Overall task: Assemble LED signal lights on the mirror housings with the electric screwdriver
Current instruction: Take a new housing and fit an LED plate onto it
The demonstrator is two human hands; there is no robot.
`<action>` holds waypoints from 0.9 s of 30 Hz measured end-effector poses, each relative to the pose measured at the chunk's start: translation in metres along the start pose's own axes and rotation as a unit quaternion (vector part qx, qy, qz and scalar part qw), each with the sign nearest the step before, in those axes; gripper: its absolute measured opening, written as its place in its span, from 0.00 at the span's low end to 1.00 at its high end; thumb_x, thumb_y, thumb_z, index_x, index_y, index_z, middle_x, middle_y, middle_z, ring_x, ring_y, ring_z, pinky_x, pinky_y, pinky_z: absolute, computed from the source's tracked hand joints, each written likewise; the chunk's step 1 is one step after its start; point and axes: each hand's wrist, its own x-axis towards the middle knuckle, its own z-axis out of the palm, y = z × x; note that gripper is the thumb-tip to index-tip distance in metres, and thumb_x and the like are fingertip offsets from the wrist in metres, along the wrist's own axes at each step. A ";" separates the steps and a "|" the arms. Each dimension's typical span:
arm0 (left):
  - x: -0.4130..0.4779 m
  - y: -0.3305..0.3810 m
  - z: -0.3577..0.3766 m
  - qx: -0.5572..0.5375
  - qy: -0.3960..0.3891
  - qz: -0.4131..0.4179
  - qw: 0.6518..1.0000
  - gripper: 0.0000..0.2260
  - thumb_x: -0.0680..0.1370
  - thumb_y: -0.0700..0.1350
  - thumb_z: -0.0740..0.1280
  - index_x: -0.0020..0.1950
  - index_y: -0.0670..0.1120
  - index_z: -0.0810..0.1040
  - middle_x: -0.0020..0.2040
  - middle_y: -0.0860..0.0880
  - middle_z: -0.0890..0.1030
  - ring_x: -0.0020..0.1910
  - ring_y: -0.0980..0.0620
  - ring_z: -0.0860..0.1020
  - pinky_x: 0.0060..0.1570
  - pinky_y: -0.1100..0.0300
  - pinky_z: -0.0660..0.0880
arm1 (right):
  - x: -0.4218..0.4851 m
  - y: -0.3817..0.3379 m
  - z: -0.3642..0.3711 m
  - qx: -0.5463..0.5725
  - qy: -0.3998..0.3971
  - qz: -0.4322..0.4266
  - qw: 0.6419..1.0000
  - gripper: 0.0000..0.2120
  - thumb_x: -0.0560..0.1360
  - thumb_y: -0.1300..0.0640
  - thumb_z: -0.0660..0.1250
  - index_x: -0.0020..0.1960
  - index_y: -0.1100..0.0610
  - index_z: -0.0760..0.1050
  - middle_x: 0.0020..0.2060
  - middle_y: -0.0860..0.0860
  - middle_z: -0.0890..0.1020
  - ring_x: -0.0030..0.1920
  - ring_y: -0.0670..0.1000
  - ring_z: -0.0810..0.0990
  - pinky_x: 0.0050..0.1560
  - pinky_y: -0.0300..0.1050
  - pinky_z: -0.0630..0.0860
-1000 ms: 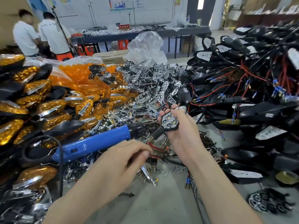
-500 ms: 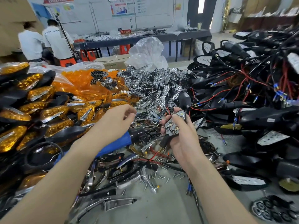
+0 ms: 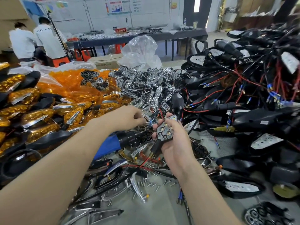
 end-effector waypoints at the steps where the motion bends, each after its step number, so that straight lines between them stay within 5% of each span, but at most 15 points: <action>1: 0.002 -0.002 -0.002 -0.030 0.001 -0.007 1.000 0.14 0.82 0.59 0.61 0.52 0.51 0.81 0.40 0.52 0.81 0.27 0.60 0.74 0.27 0.66 0.70 | 0.000 0.000 0.000 0.001 0.000 0.001 1.000 0.08 0.83 0.63 0.61 0.58 0.54 0.75 0.40 0.53 0.80 0.36 0.50 0.81 0.34 0.43 0.76; 4: 0.013 -0.008 -0.005 -0.065 0.057 -0.035 0.996 0.15 0.83 0.57 0.59 0.56 0.48 0.79 0.37 0.53 0.79 0.23 0.64 0.72 0.22 0.70 0.66 | 0.003 -0.001 0.002 0.008 -0.001 0.005 1.000 0.07 0.83 0.63 0.60 0.57 0.54 0.75 0.40 0.53 0.80 0.36 0.51 0.81 0.35 0.44 0.76; 8: 0.037 -0.011 -0.001 -0.048 0.090 -0.060 0.993 0.14 0.84 0.47 0.58 0.68 0.46 0.74 0.57 0.48 0.81 0.41 0.56 0.78 0.35 0.63 0.73 | 0.009 -0.001 0.002 0.025 -0.009 0.003 1.000 0.08 0.83 0.64 0.59 0.56 0.55 0.74 0.37 0.52 0.79 0.36 0.51 0.80 0.35 0.44 0.76; 16: 0.074 0.000 0.009 0.035 0.058 -0.119 0.991 0.18 0.82 0.43 0.62 0.71 0.41 0.67 0.64 0.38 0.75 0.56 0.40 0.77 0.58 0.43 0.77 | 0.013 0.001 -0.001 0.025 -0.010 0.010 1.000 0.08 0.83 0.63 0.60 0.57 0.54 0.76 0.35 0.50 0.81 0.37 0.52 0.81 0.33 0.42 0.78; 20: 0.072 -0.001 0.009 0.059 0.064 -0.112 0.990 0.13 0.82 0.41 0.61 0.66 0.42 0.68 0.53 0.42 0.78 0.46 0.43 0.78 0.45 0.49 0.77 | 0.013 0.002 -0.001 0.024 -0.009 0.012 1.000 0.08 0.83 0.62 0.60 0.57 0.54 0.76 0.35 0.50 0.81 0.36 0.51 0.82 0.33 0.42 0.78; 25: 0.054 -0.003 -0.004 0.056 0.004 -0.072 0.996 0.14 0.83 0.49 0.62 0.64 0.41 0.72 0.56 0.43 0.80 0.47 0.47 0.77 0.47 0.54 0.75 | 0.012 0.002 -0.001 0.023 -0.011 0.011 1.000 0.08 0.83 0.63 0.60 0.57 0.54 0.76 0.36 0.51 0.81 0.36 0.51 0.82 0.34 0.43 0.79; 27: 0.043 -0.004 -0.011 0.008 0.006 -0.055 0.998 0.15 0.83 0.51 0.62 0.60 0.39 0.76 0.47 0.44 0.81 0.38 0.51 0.74 0.39 0.57 0.72 | 0.012 0.002 -0.001 0.022 -0.014 0.010 1.000 0.08 0.82 0.63 0.60 0.57 0.54 0.76 0.37 0.52 0.81 0.37 0.52 0.82 0.34 0.44 0.78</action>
